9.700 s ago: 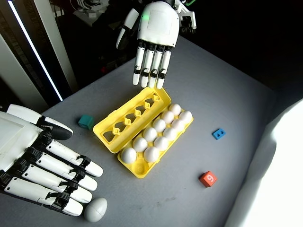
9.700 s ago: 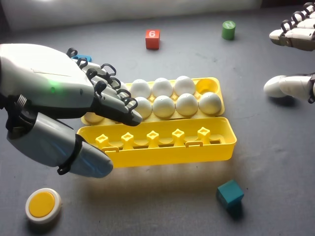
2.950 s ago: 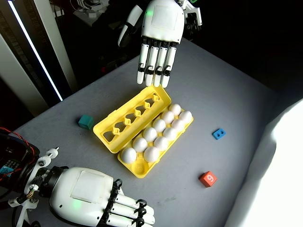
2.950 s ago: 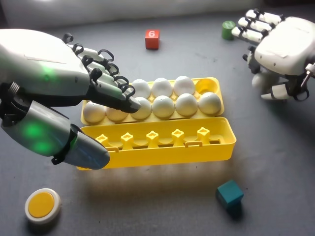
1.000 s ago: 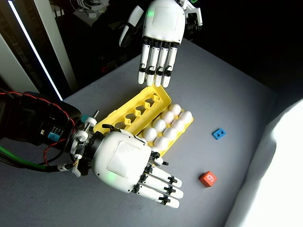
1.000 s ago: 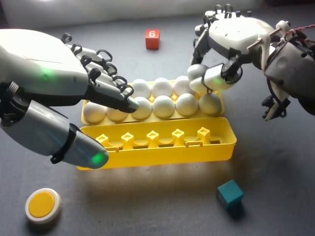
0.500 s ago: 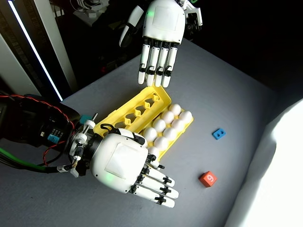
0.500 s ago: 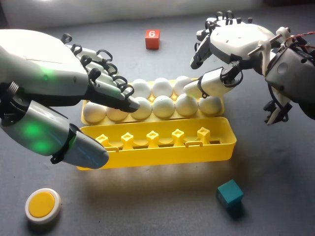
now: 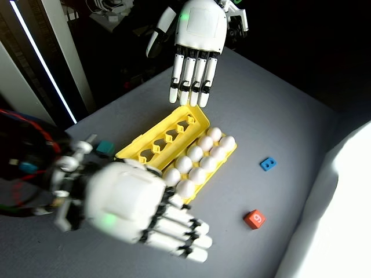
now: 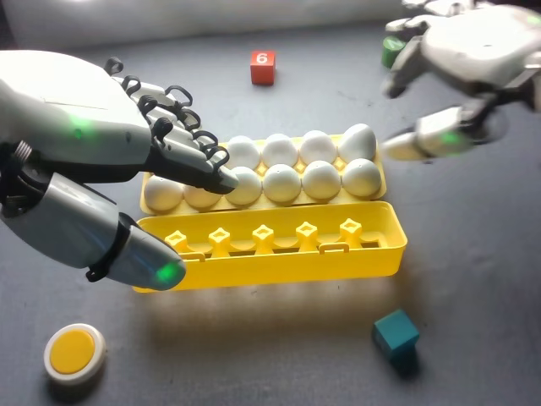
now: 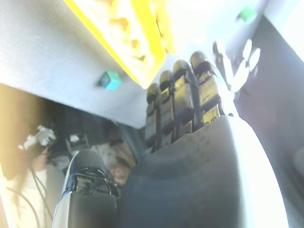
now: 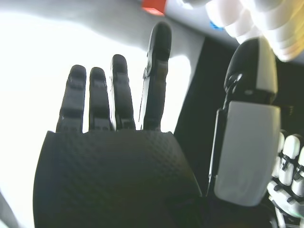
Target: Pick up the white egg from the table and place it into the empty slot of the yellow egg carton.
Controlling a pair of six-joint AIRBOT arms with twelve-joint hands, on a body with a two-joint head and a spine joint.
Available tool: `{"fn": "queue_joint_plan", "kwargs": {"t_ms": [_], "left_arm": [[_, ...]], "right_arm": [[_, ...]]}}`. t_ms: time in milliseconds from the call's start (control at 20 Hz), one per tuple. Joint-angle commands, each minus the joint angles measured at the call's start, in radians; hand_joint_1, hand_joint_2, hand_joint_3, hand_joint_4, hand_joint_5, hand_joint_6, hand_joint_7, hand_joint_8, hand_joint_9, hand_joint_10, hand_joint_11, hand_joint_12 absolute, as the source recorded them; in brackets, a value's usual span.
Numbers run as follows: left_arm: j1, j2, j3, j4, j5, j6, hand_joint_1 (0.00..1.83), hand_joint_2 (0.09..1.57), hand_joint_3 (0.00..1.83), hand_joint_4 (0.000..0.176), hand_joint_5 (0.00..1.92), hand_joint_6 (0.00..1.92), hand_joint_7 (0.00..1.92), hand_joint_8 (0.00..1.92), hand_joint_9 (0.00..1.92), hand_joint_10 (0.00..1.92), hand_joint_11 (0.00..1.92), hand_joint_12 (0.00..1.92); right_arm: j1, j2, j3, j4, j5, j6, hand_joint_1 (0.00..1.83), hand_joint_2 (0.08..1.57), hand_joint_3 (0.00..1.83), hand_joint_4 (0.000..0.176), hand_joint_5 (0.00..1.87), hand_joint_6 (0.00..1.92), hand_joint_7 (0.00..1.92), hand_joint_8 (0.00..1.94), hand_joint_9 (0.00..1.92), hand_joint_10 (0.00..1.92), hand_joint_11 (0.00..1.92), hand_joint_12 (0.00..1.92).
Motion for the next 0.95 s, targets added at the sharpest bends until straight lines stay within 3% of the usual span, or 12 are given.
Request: {"fn": "queue_joint_plan", "kwargs": {"t_ms": [0, 50, 150, 250, 300, 450, 550, 600, 700, 800, 850, 900], "left_arm": [[-0.007, 0.001, -0.007, -0.031, 0.067, -0.002, 0.0, 1.2, 0.0, 0.0, 0.24, 0.01, 0.23, 0.0, 0.2, 0.0, 0.0, 0.39], [-0.007, 0.001, -0.009, -0.031, 0.067, -0.002, 0.0, 1.2, 0.0, 0.0, 0.24, 0.01, 0.24, 0.01, 0.2, 0.0, 0.0, 0.4], [-0.007, 0.001, -0.01, -0.031, 0.068, -0.002, 0.0, 1.2, 0.0, 0.0, 0.23, 0.0, 0.23, 0.0, 0.2, 0.0, 0.0, 0.36], [-0.009, 0.001, -0.01, -0.031, 0.07, -0.002, 0.0, 1.2, 0.0, 0.0, 0.21, 0.0, 0.22, 0.0, 0.19, 0.0, 0.0, 0.34], [-0.009, 0.001, -0.01, -0.031, 0.07, -0.002, 0.0, 1.2, 0.0, 0.0, 0.21, 0.0, 0.22, 0.0, 0.19, 0.0, 0.0, 0.34], [-0.009, 0.001, -0.011, -0.031, 0.07, -0.002, 0.0, 1.19, 0.0, 0.0, 0.2, 0.0, 0.2, 0.0, 0.18, 0.0, 0.0, 0.32], [-0.009, 0.001, -0.011, -0.031, 0.07, -0.002, 0.0, 1.2, 0.0, 0.0, 0.2, 0.0, 0.2, 0.0, 0.17, 0.0, 0.0, 0.3], [-0.009, 0.001, -0.01, -0.031, 0.07, -0.002, 0.0, 1.2, 0.0, 0.0, 0.21, 0.0, 0.21, 0.0, 0.18, 0.0, 0.0, 0.36], [-0.01, 0.001, -0.01, -0.031, 0.07, -0.003, 0.0, 1.2, 0.0, 0.0, 0.2, 0.0, 0.2, 0.0, 0.17, 0.0, 0.0, 0.33], [-0.011, 0.001, -0.01, -0.031, 0.069, -0.005, 0.0, 1.2, 0.0, 0.0, 0.21, 0.0, 0.22, 0.0, 0.19, 0.0, 0.0, 0.34], [-0.012, 0.001, -0.01, -0.031, 0.068, -0.006, 0.0, 1.2, 0.0, 0.0, 0.21, 0.0, 0.22, 0.0, 0.19, 0.0, 0.0, 0.34], [-0.013, 0.001, -0.01, -0.031, 0.067, -0.006, 0.0, 1.21, 0.0, 0.0, 0.21, 0.0, 0.22, 0.0, 0.19, 0.0, 0.0, 0.35]], "right_arm": [[0.004, 0.036, -0.027, -0.042, 0.078, 0.003, 0.75, 0.86, 0.0, 0.057, 0.9, 0.02, 0.2, 0.0, 0.0, 0.0, 0.0, 0.0], [0.004, 0.069, -0.056, -0.042, 0.068, 0.003, 0.71, 0.88, 0.0, 0.082, 0.87, 0.0, 0.17, 0.0, 0.0, 0.0, 0.0, 0.0], [-0.019, 0.136, -0.113, -0.1, 0.062, 0.009, 0.74, 0.87, 0.0, 0.074, 0.88, 0.01, 0.16, 0.0, 0.0, 0.0, 0.0, 0.0], [-0.04, 0.209, -0.162, -0.156, 0.059, 0.041, 0.71, 0.89, 0.0, 0.093, 0.85, 0.0, 0.18, 0.01, 0.0, 0.0, 0.0, 0.0], [-0.041, 0.226, -0.171, -0.162, 0.057, 0.049, 0.71, 0.89, 0.0, 0.093, 0.85, 0.0, 0.18, 0.01, 0.0, 0.0, 0.0, 0.0], [-0.047, 0.309, -0.218, -0.226, 0.021, 0.111, 0.77, 0.86, 0.0, 0.056, 0.91, 0.02, 0.25, 0.03, 0.0, 0.0, 0.0, 0.0], [-0.059, 0.339, -0.232, -0.248, 0.005, 0.143, 0.76, 0.86, 0.0, 0.062, 0.91, 0.02, 0.25, 0.03, 0.0, 0.0, 0.0, 0.0], [-0.066, 0.356, -0.239, -0.275, 0.005, 0.172, 0.71, 0.88, 0.0, 0.085, 0.91, 0.02, 0.23, 0.01, 0.0, 0.0, 0.0, 0.0], [-0.073, 0.382, -0.245, -0.301, 0.005, 0.213, 0.72, 0.89, 0.0, 0.083, 0.91, 0.02, 0.23, 0.01, 0.0, 0.0, 0.0, 0.0], [-0.075, 0.406, -0.252, -0.303, -0.004, 0.213, 0.7, 0.9, 0.01, 0.062, 0.92, 0.02, 0.24, 0.01, 0.0, 0.0, 0.0, 0.0], [-0.075, 0.411, -0.254, -0.304, -0.009, 0.213, 0.7, 0.9, 0.01, 0.062, 0.92, 0.02, 0.24, 0.01, 0.0, 0.0, 0.0, 0.0], [-0.081, 0.42, -0.261, -0.313, -0.017, 0.217, 0.73, 0.94, 0.01, 0.029, 0.99, 0.03, 0.32, 0.01, 0.1, 0.02, 0.0, 0.0]]}}
